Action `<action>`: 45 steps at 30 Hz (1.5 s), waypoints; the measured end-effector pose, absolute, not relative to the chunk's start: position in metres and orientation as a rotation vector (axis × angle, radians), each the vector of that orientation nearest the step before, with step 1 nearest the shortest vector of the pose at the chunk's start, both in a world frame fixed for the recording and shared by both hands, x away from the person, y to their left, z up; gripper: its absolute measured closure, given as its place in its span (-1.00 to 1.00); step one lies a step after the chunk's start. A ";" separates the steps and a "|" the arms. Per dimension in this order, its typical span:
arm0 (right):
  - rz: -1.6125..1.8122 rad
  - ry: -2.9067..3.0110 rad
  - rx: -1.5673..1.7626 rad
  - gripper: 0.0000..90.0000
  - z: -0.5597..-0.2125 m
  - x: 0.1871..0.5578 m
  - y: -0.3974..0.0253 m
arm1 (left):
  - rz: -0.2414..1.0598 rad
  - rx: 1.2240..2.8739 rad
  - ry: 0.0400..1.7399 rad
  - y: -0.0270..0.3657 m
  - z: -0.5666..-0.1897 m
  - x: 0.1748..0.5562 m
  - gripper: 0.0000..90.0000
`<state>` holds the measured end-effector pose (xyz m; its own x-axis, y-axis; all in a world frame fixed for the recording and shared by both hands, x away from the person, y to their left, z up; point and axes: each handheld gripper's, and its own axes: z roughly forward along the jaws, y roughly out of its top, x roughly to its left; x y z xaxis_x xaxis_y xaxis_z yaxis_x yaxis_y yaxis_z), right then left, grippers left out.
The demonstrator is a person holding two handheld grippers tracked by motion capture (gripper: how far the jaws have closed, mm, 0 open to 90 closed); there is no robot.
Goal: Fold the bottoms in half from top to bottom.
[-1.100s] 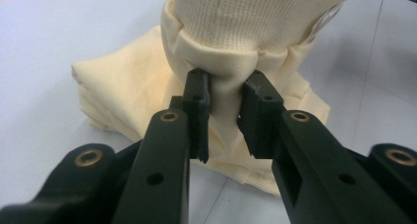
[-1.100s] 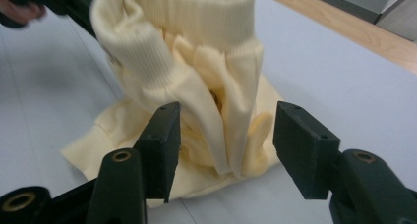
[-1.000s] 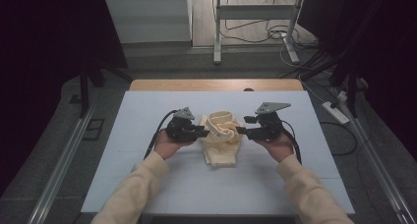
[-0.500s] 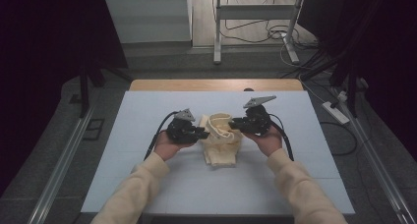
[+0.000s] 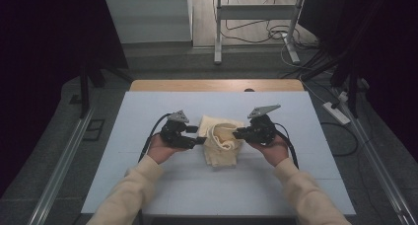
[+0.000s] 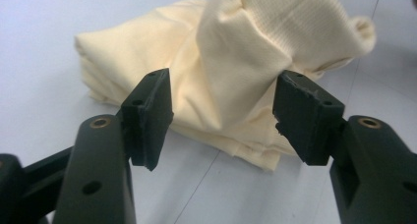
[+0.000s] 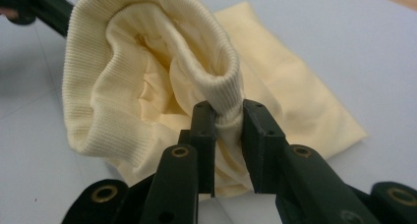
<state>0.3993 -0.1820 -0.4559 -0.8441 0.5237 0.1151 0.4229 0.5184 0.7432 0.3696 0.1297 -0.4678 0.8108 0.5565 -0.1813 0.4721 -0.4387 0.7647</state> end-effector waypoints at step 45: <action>1.219 2.668 0.759 0.97 -0.450 0.381 -0.158 | 0.158 2.063 0.837 0.146 -0.469 0.372 -0.22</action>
<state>0.3805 -0.1579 -0.4504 -0.8686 0.4848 0.1029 0.3951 0.5521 0.7342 0.3718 0.1463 -0.4688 0.7651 0.6152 -0.1902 0.5033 -0.3870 0.7726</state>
